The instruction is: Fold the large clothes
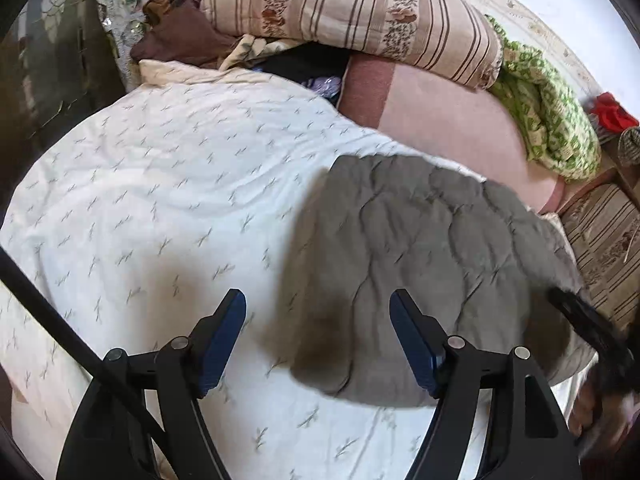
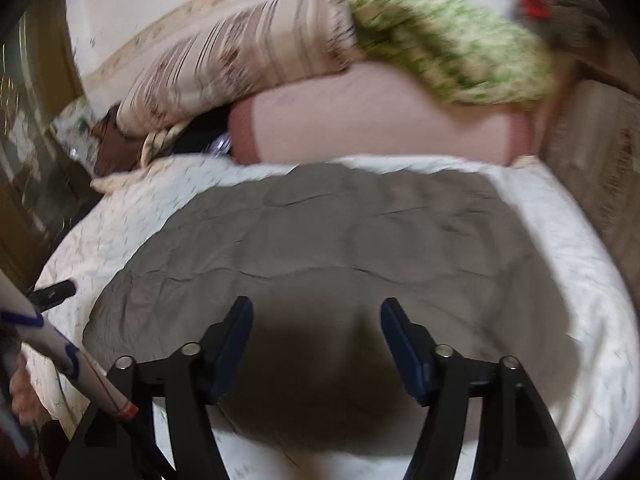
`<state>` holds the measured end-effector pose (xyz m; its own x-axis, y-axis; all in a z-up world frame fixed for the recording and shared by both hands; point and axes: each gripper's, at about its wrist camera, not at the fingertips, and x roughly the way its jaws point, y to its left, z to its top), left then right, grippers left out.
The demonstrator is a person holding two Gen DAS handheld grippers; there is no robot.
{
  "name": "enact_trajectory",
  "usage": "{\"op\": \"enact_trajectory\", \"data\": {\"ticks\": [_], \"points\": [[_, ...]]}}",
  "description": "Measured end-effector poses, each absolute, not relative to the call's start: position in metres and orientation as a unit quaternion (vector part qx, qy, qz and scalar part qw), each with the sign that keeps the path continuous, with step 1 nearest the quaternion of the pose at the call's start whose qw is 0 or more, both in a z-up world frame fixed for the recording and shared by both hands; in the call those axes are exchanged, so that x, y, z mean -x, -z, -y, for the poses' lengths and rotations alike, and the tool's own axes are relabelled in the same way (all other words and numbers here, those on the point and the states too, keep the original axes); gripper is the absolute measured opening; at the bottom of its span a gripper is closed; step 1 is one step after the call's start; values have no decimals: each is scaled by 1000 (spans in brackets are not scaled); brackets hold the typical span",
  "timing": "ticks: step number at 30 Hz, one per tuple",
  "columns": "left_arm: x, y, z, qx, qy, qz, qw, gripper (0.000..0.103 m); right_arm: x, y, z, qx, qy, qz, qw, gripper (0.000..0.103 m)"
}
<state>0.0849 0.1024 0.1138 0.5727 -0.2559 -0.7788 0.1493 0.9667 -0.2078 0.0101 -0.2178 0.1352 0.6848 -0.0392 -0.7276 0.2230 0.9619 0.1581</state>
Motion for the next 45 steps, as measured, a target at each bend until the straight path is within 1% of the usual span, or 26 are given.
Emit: {"op": "enact_trajectory", "data": {"ticks": [3, 5, 7, 8, 11, 15, 19, 22, 26, 30, 33, 36, 38, 45], "points": [[-72, -97, -103, 64, 125, -456, 879, 73, -51, -104, 204, -78, 81, -423, 899, 70], [-67, -85, -100, 62, 132, -460, 876, 73, -64, -85, 202, -55, 95, -429, 896, 72], [-69, -72, -92, 47, 128, -470, 872, 74, -69, -74, 206, -54, 100, -429, 896, 74], [-71, -67, -90, 40, 124, -471, 872, 74, -68, -72, 207, -59, 101, -425, 898, 74], [-86, -54, -81, 26, 109, -470, 875, 81, -61, -72, 210, -61, 103, -422, 899, 74], [-113, -50, -76, 24, 108, -466, 878, 82, -65, -72, 212, -73, 113, -419, 898, 74], [-131, -58, -71, 19, 97, -462, 882, 82, -66, -73, 210, -72, 120, -415, 899, 74], [-125, -70, -72, 21, 89, -459, 884, 82, -66, -73, 207, -54, 121, -409, 903, 75], [-92, -99, -74, -3, 61, -427, 902, 82, -50, -96, 206, -49, 120, -396, 909, 75], [-68, -119, -73, 1, 57, -414, 909, 82, -16, -118, 215, -44, 143, -368, 918, 76], [-54, -129, -69, 4, 66, -412, 909, 82, 5, -114, 237, -61, 174, -375, 909, 76], [-39, -140, -63, -6, 70, -402, 913, 82, 15, -91, 267, -94, 197, -411, 885, 77], [-29, -146, -60, -14, 67, -394, 917, 82, 21, -84, 279, -120, 185, -420, 880, 77], [-4, -161, -55, -29, 61, -380, 922, 82, 59, -116, 275, -116, 192, -385, 895, 78]]}}
